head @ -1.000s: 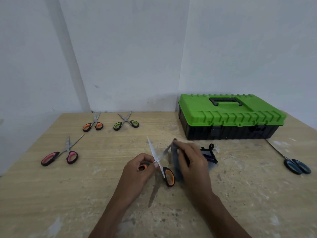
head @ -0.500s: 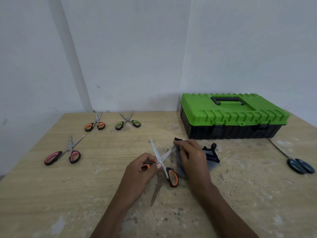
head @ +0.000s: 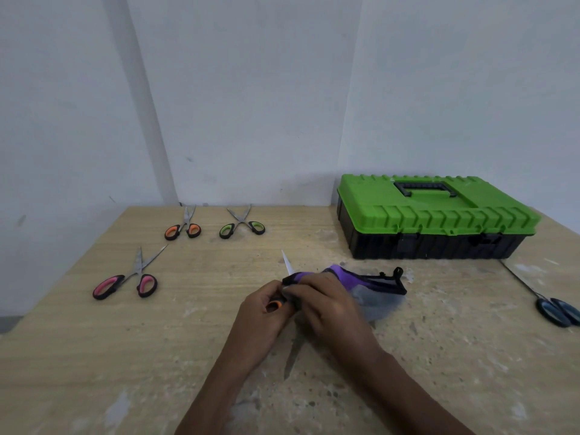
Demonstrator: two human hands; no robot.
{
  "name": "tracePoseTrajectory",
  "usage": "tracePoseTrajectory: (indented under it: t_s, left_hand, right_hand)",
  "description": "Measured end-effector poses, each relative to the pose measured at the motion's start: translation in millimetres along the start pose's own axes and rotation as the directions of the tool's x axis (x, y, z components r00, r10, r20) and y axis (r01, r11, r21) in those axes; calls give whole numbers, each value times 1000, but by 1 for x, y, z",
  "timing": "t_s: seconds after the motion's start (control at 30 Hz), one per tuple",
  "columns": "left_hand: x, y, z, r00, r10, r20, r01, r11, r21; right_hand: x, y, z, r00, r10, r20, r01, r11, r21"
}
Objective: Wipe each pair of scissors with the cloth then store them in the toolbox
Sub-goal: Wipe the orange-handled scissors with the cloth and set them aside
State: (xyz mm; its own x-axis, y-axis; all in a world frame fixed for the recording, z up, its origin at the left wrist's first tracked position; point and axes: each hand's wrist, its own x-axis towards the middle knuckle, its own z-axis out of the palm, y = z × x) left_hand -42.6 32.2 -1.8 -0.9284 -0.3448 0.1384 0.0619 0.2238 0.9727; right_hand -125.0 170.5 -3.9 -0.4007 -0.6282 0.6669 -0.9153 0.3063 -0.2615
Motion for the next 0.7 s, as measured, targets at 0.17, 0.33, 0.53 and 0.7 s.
tracePoseTrajectory:
  t_s: [0.17, 0.33, 0.53, 0.7]
  left_hand:
    - [-1, 0, 0, 1000, -24, -16, 24, 1000, -18]
    - [-1, 0, 2, 999, -27, -26, 27, 1000, 6]
    - [-1, 0, 3, 999, -17, -33, 18, 999, 38]
    - [-1, -2, 3, 1000, 11, -3, -11, 997, 77]
  right_hand:
    - [20, 3, 6, 1000, -4, -9, 5, 1000, 4]
    - [43, 15, 12, 993, 7, 119, -5, 1000, -16]
    - [67, 23, 21, 991, 76, 108, -74, 997, -23]
    - [72, 36, 18, 979, 161, 127, -159, 987, -32]
